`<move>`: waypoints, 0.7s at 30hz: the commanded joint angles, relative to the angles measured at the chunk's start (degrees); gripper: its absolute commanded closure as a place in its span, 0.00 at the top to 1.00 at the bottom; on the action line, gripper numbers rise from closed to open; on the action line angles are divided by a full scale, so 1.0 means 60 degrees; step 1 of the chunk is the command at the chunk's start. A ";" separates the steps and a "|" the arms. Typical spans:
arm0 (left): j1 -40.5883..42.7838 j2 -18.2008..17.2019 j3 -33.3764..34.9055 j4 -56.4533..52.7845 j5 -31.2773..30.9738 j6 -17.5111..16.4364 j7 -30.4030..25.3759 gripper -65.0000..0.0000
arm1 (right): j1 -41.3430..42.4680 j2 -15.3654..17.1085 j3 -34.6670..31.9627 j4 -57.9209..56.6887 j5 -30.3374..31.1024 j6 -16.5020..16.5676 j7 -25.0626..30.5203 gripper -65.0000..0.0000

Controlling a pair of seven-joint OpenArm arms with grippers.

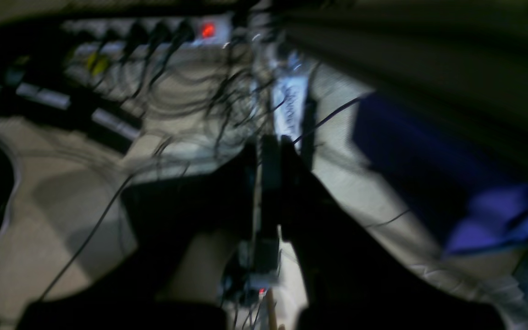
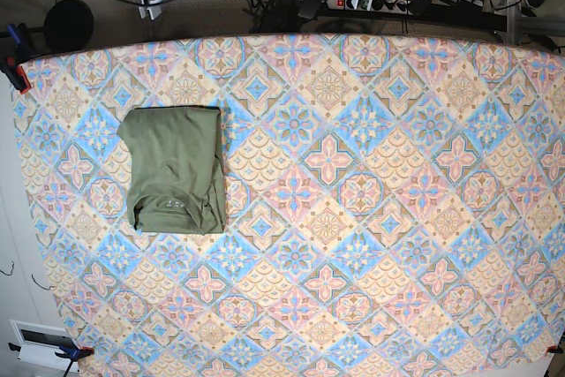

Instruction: Layout the t-shirt on the table in an organized manner, then fold the t-shirt properly

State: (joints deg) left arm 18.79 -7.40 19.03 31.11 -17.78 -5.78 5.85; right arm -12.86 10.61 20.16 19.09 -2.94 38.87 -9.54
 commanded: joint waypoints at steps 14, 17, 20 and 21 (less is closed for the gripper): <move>-0.0853 0.0244 0.0016 -0.1383 0.0040 0.0062 -0.0982 0.00 | 0.0246 -0.1322 -0.1361 -0.0977 -0.0030 -0.0801 0.1290 0.00; -0.0853 0.0317 0.0192 -0.1383 0.0040 0.0062 -0.1114 0.00 | 0.0246 -0.1673 -0.1361 -0.0948 -0.0030 -0.1871 0.1319 0.00; -0.0853 0.0361 0.0734 -0.1383 0.0011 0.0062 -0.1128 0.00 | 0.0246 -0.1673 -0.1361 -0.0948 -0.0001 -0.2134 0.1319 0.00; -0.0853 0.0361 0.0836 -0.1383 -0.0033 0.0062 -0.1128 0.00 | 0.0246 -0.1673 -0.1361 -0.0948 0.0028 -0.2164 0.1319 0.00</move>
State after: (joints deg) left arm 13.30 -5.39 23.94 22.65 -18.06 -5.32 -0.47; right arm -11.11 0.38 11.94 13.19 -3.01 25.56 -2.13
